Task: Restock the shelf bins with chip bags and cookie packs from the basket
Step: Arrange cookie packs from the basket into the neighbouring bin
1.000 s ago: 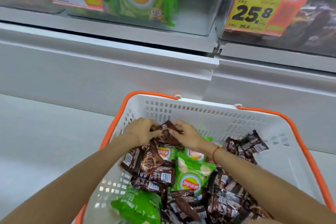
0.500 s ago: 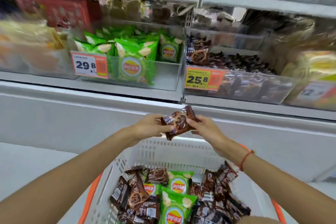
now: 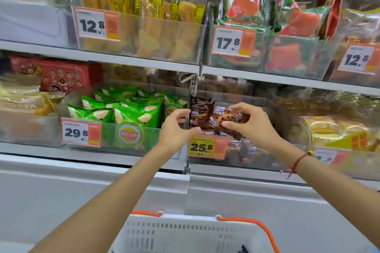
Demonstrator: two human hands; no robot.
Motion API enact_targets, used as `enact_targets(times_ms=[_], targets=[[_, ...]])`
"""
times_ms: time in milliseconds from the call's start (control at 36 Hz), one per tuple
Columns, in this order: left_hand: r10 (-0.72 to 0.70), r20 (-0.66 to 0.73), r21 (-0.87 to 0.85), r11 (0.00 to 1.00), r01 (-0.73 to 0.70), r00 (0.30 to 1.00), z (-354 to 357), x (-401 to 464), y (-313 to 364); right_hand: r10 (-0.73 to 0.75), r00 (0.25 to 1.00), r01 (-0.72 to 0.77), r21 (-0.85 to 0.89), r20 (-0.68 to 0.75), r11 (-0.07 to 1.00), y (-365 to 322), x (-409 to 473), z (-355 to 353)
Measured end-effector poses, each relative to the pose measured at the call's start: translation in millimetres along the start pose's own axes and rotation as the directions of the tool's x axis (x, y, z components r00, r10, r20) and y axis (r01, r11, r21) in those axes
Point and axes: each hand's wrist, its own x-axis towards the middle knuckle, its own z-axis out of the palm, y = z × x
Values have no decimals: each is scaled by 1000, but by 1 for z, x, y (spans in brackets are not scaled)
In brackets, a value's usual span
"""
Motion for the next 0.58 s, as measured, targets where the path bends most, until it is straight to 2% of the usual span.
enact_targets(times_ms=[56,139,306,417,500,583], targets=[[2,-71,131,991,7,997,5,6,-10,1,1000,-3,-54,-27,999,5,17,2],[43,-134,290,957,-2,990,7,12,-19,-10,1000,10,-165,6,986,10,40,17],[147,-50,414,903,-113,988,-6,22,-25,-44,996,64,-287,77,956,20,62,66],[205,-19,426,887,-177,979,-10,26,-28,-127,989,149,-451,80,880,26,69,87],[203,39,351,914,-203,978,-13,26,-33,-242,955,298,-608,174,736,24,79,79],[201,60,295,932,-210,978,-17,23,-37,-275,934,357,-607,227,710,22,87,75]])
